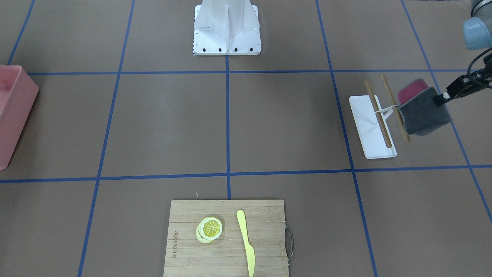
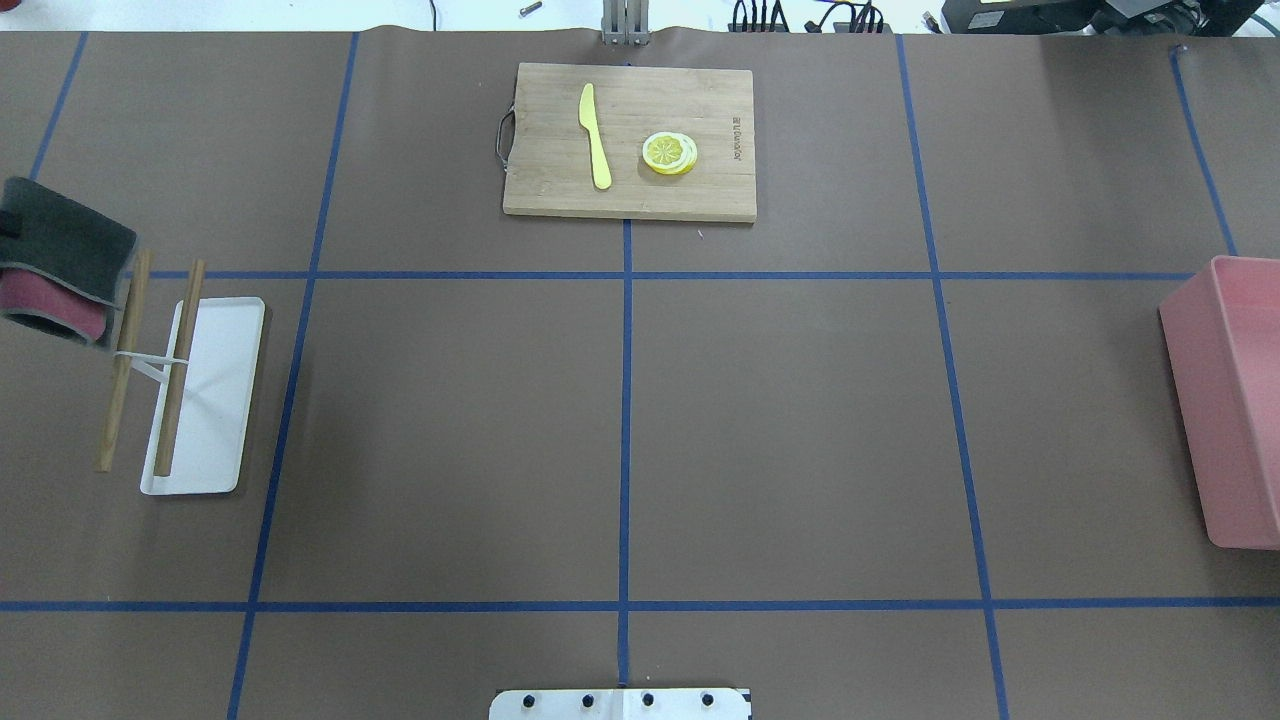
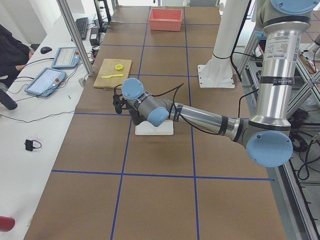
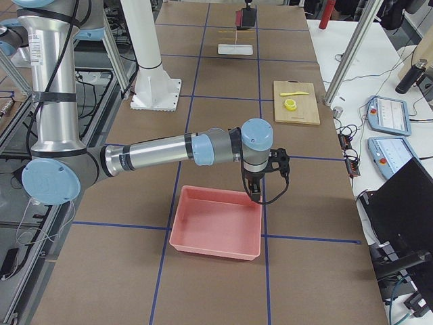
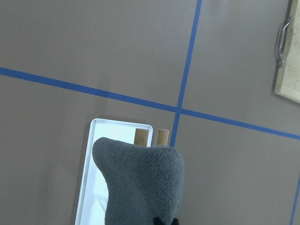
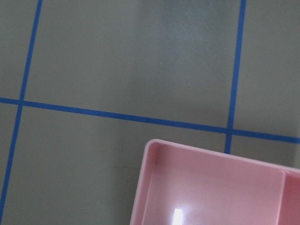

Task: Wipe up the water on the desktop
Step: 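Lift the cloth with the left gripper toward the table center while the right arm approaches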

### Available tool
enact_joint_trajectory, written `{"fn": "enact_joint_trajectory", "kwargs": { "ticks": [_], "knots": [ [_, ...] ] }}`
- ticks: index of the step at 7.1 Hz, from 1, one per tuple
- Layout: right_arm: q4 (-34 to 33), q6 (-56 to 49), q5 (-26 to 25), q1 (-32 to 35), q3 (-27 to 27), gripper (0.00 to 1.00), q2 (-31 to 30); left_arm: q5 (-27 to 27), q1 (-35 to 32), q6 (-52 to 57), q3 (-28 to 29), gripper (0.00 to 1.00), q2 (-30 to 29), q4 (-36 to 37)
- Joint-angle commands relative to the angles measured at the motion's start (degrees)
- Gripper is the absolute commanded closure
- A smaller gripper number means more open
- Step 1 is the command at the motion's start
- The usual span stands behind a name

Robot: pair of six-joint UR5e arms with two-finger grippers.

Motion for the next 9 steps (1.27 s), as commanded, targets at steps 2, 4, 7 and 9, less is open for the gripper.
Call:
{"fn": "enact_joint_trajectory", "kwargs": {
  "ticks": [2,4,7,9],
  "knots": [
    [17.6,2.3,-0.1,-7.8,-0.3,0.00,2.8,1.8,-0.7,-23.4,0.1,1.00,-8.0,0.5],
    [22.3,15.0,-0.2,-15.8,0.1,0.00,11.4,8.6,4.0,-35.3,-0.6,1.00,-12.4,0.2],
    [34.5,19.0,-1.4,-25.6,0.1,0.00,16.1,24.0,21.1,-51.0,-2.0,1.00,-18.1,0.5],
    [38.3,24.7,-10.2,-35.5,2.8,0.00,18.0,30.6,28.8,-57.9,-1.9,1.00,-28.7,14.9]
  ]
}}
